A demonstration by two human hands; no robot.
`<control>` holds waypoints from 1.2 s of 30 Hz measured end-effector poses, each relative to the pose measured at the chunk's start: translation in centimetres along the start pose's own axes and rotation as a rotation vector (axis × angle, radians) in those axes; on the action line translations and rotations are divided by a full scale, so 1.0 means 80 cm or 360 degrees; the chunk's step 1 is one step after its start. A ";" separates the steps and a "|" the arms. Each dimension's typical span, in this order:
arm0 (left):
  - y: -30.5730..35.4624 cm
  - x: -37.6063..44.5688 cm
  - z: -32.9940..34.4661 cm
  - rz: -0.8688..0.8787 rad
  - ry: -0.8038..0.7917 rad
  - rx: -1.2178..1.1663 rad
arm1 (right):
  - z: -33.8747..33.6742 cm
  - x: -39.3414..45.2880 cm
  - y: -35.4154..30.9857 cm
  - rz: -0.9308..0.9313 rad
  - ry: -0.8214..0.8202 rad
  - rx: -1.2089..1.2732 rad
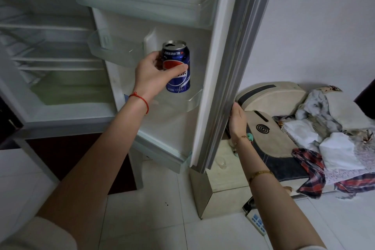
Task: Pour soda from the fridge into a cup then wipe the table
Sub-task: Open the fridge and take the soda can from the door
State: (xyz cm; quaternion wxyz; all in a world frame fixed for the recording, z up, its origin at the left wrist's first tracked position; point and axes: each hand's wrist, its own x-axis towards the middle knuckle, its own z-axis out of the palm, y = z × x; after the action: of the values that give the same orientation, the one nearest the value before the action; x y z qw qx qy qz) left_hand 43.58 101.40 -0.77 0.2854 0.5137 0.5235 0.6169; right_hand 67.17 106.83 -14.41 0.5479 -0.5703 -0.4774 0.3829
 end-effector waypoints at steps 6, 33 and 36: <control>0.022 -0.040 -0.026 0.0019 0.0035 -0.0086 | 0.000 -0.029 -0.010 -0.0066 -0.0001 -0.0021; 0.024 -0.223 -0.252 -0.0056 -0.0033 -0.0117 | 0.099 -0.288 -0.023 -0.0494 0.0154 -0.0182; 0.023 -0.241 -0.282 -0.0082 -0.0033 -0.0086 | 0.119 -0.320 -0.029 -0.0532 0.0136 -0.0224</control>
State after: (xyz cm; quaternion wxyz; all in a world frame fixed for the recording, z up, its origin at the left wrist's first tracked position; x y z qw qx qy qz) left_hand 28.85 75.73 -3.81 0.3204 0.4984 0.5167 0.6180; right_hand 51.33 84.48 -15.34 0.5824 -0.5358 -0.5674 0.2276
